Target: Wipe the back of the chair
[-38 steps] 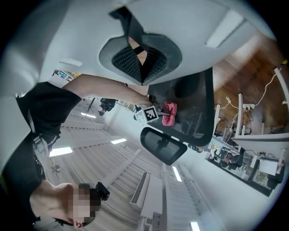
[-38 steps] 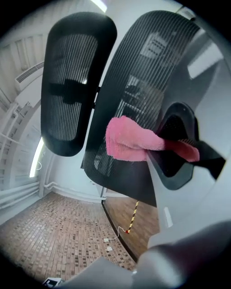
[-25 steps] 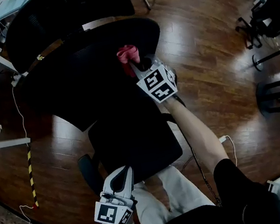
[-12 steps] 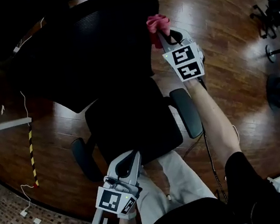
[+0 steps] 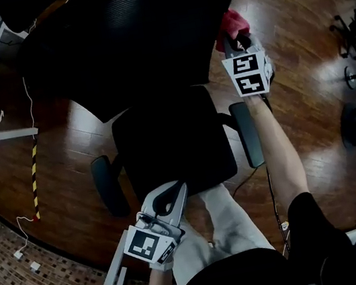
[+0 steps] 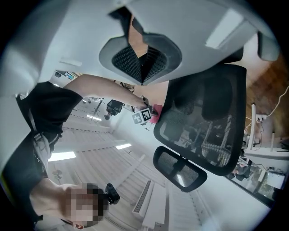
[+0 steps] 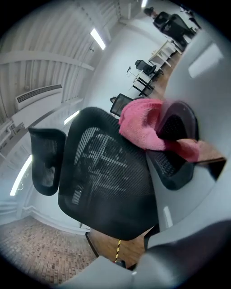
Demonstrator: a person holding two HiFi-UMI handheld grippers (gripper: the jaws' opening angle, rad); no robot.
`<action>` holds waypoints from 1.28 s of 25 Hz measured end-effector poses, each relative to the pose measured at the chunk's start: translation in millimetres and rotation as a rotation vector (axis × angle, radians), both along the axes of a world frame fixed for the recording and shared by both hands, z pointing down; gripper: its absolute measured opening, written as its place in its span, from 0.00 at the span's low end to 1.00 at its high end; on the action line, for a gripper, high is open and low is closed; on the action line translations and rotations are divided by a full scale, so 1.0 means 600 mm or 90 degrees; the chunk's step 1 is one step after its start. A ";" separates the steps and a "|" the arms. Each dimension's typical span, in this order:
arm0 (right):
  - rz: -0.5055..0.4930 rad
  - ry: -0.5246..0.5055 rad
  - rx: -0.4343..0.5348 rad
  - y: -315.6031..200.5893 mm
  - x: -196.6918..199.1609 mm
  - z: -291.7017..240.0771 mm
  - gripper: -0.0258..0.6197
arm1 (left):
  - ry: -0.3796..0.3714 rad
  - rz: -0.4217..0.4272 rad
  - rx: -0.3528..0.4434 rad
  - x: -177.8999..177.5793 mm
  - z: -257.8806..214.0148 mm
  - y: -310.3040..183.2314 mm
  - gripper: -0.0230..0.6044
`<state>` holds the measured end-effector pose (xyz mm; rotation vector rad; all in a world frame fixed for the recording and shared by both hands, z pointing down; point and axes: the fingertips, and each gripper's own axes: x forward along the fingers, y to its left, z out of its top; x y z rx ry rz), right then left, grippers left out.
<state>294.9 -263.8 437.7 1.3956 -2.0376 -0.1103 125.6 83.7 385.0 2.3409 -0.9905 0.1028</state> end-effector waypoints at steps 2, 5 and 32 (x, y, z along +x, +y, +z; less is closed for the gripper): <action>-0.014 0.007 -0.001 0.004 -0.042 0.008 0.11 | -0.001 -0.002 -0.003 -0.019 0.004 0.007 0.02; -0.027 0.015 0.000 0.016 -0.095 0.015 0.11 | 0.005 -0.013 -0.007 -0.054 0.006 0.016 0.02; -0.313 -0.033 -0.066 0.200 -0.669 0.097 0.11 | 0.020 -0.096 -0.033 -0.320 0.019 0.070 0.02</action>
